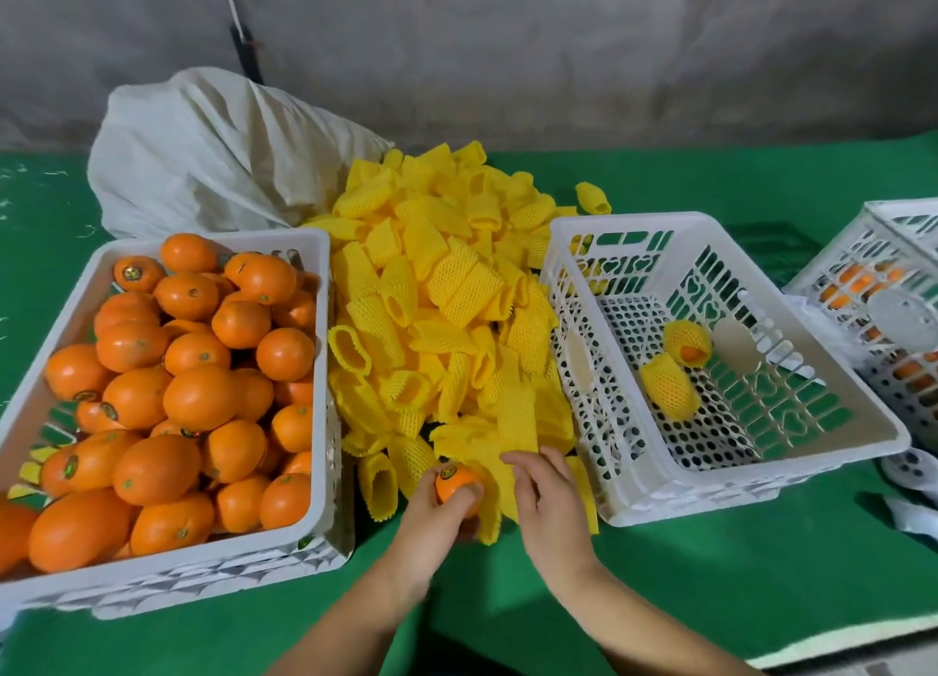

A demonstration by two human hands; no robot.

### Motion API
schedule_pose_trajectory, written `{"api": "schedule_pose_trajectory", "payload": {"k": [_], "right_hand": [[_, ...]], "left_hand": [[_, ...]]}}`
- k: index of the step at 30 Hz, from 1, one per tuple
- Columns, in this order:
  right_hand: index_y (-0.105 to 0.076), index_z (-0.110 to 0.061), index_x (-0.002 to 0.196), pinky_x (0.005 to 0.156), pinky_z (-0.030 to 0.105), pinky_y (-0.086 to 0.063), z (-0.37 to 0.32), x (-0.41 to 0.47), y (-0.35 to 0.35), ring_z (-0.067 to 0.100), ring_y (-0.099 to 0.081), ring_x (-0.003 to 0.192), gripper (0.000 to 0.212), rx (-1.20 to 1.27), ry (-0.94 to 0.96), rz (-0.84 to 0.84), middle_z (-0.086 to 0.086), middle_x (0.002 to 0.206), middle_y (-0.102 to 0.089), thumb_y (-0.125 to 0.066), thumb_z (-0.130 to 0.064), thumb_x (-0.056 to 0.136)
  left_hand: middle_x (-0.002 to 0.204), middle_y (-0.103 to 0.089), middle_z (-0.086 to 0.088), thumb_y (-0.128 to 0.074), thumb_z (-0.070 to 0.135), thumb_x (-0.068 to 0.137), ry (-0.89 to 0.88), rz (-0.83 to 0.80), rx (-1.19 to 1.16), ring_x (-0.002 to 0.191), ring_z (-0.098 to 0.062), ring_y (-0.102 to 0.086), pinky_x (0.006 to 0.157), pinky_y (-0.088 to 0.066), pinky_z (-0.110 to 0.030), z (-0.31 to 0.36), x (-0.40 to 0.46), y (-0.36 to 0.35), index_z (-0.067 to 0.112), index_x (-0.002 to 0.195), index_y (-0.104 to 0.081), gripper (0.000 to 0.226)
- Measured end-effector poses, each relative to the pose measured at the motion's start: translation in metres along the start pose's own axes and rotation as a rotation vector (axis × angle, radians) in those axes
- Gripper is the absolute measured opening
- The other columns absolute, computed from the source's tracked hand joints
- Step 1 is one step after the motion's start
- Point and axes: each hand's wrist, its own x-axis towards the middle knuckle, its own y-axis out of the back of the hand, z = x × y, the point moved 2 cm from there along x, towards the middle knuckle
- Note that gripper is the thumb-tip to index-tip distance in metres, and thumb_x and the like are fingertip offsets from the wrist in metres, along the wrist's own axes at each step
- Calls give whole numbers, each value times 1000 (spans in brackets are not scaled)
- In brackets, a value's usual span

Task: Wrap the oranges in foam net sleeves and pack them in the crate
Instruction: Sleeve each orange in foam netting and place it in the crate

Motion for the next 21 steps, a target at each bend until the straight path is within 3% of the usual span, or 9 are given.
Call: {"api": "schedule_pose_trajectory", "payload": {"k": [4, 7, 11, 14, 16, 19, 21], "right_hand": [[-61, -46, 101, 79, 29, -50, -19, 20, -3, 7, -60, 95, 29, 108, -24, -5, -21, 101, -55, -68, -18, 99], [-54, -39, 107, 60, 22, -37, -34, 27, -9, 5, -45, 65, 19, 275, -63, -105, -20, 73, -50, -68, -29, 98], [-57, -43, 114, 56, 15, -37, -59, 41, -4, 1, -44, 60, 22, 391, -41, -176, -23, 74, -55, -64, -38, 93], [-60, -48, 113, 52, 17, -37, -72, 54, 3, 0, -42, 57, 34, 416, -76, -255, -22, 62, -49, -67, -25, 89], [-63, -44, 105, 47, 19, -33, -76, 62, 8, 3, -38, 52, 30, 389, -70, -258, -19, 56, -45, -66, -16, 94], [-68, -35, 95, 45, 27, -24, -84, 70, 14, 14, -31, 49, 19, 409, -82, -254, -9, 54, -38, -54, -21, 94], [-72, -30, 85, 49, 30, -19, -90, 74, 18, 19, -29, 53, 25, 426, -116, -258, 2, 57, -34, -47, -27, 89]], "left_hand": [[103, -73, -13, -78, 39, 77, -52, -17, -127, 75, -26, -68, 73, -56, -40, 21, -11, 11, 21, 127, -61, 55], [98, -71, -9, -82, 43, 76, -117, -28, -151, 75, -27, -66, 75, -55, -41, 41, -20, 15, 21, 125, -63, 57], [98, -70, -8, -84, 49, 69, -195, -20, -93, 74, -24, -68, 70, -57, -36, 67, -31, 23, 22, 123, -65, 64], [107, -68, -10, -78, 43, 78, -236, -16, -54, 76, -23, -67, 70, -56, -35, 81, -36, 30, 24, 125, -64, 53], [110, -67, -11, -78, 38, 85, -258, -12, -45, 75, -22, -67, 68, -55, -32, 89, -39, 32, 25, 127, -63, 46], [119, -65, -15, -78, 33, 89, -308, -27, -3, 74, -18, -68, 65, -55, -28, 97, -44, 32, 26, 130, -62, 44], [126, -61, -15, -75, 38, 82, -338, -43, 40, 73, -14, -68, 66, -56, -27, 101, -49, 30, 27, 130, -62, 51]]}}
